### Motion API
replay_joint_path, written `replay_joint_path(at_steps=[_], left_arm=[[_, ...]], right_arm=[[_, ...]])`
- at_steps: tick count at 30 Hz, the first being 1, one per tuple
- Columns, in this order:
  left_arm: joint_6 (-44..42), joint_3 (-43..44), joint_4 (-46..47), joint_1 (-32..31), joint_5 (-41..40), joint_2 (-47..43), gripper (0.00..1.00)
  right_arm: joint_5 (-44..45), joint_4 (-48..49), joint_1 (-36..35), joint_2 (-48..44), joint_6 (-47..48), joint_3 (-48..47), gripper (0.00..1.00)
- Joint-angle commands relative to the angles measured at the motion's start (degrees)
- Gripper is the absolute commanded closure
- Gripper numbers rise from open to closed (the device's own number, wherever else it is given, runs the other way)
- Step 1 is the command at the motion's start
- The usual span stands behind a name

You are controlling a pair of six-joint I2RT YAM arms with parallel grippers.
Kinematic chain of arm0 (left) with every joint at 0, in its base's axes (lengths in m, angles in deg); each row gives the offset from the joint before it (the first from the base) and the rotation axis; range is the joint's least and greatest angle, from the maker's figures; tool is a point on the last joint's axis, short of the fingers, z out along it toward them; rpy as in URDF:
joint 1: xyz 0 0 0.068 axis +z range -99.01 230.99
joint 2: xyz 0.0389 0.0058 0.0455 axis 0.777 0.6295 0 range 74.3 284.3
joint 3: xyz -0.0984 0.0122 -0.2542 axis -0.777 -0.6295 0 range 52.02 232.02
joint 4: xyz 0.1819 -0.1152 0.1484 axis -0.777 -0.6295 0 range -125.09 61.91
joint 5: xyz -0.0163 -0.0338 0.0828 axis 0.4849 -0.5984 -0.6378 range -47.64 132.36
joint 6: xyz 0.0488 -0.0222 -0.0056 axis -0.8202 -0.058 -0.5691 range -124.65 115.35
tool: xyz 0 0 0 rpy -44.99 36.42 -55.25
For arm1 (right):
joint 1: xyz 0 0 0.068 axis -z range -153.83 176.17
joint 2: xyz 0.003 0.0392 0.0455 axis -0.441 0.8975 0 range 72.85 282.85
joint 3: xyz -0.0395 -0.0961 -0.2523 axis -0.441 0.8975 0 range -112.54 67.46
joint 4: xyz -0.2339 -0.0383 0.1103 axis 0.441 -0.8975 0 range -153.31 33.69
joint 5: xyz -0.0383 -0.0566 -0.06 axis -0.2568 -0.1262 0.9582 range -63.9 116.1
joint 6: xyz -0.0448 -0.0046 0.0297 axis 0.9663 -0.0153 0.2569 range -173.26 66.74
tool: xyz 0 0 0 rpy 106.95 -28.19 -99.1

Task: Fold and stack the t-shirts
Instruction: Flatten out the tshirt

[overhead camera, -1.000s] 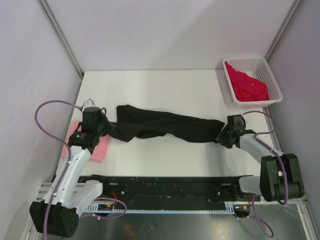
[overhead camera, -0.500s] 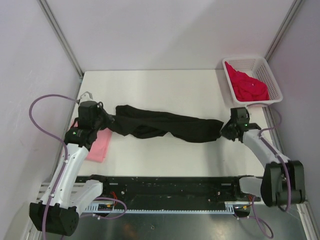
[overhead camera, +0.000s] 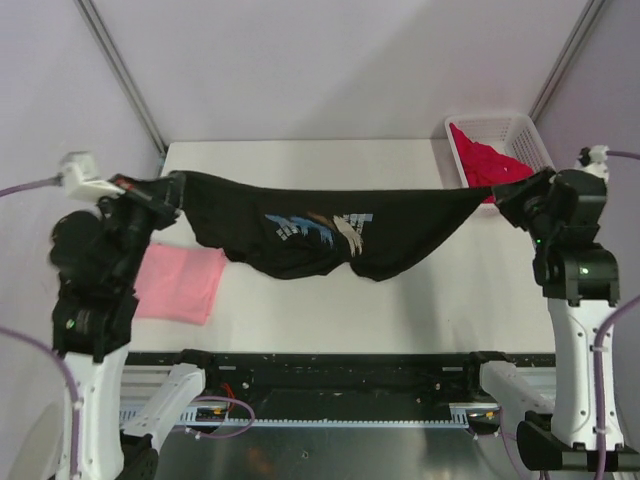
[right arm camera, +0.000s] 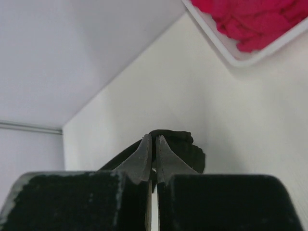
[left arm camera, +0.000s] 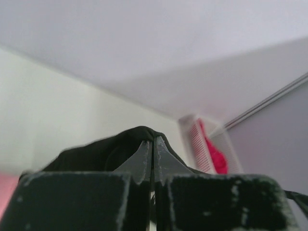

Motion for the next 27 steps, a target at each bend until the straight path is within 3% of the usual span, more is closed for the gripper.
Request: replay_joint_path(at_steps=[1,8,15,19,22,25,27], left_arm=[[-1.47,10.9,2.05,0.53,0.48,-1.75,1.0],[-1.1,24.12,2.14,0.48,-0.32,6.55,1.0],[-3.16,31.19,3.13,0.54,-1.13,22.54,1.0],[-3.52,38.29,5.48,0.98,0.16,36.78,1.0],[-1.78,49.0,6.68,2.25,2.95,49.88,1.0],[2.82,67.5,7.47,4.63,8.75,63.36,1.0],[6.57,75.14,11.48,6.33,12.74,68.56,1.0]], right_arm=[[0.82,-5.45,1.06,-0.21,-0.92,-12.48,1.0],[1.97,-4.58,1.09,7.12,0.07,-27.45,1.0],[-0.41,7.28,1.17,15.89,2.84,-24.38,1.0],[-2.02,16.69,1.18,23.46,3.0,-22.42,1.0],[-3.93,22.34,1.2,31.58,2.61,-25.41,1.0],[-4.21,23.67,1.45,39.81,2.37,-34.39,1.0],[-3.89,23.23,1.88,43.29,2.26,-41.18,1.0]])
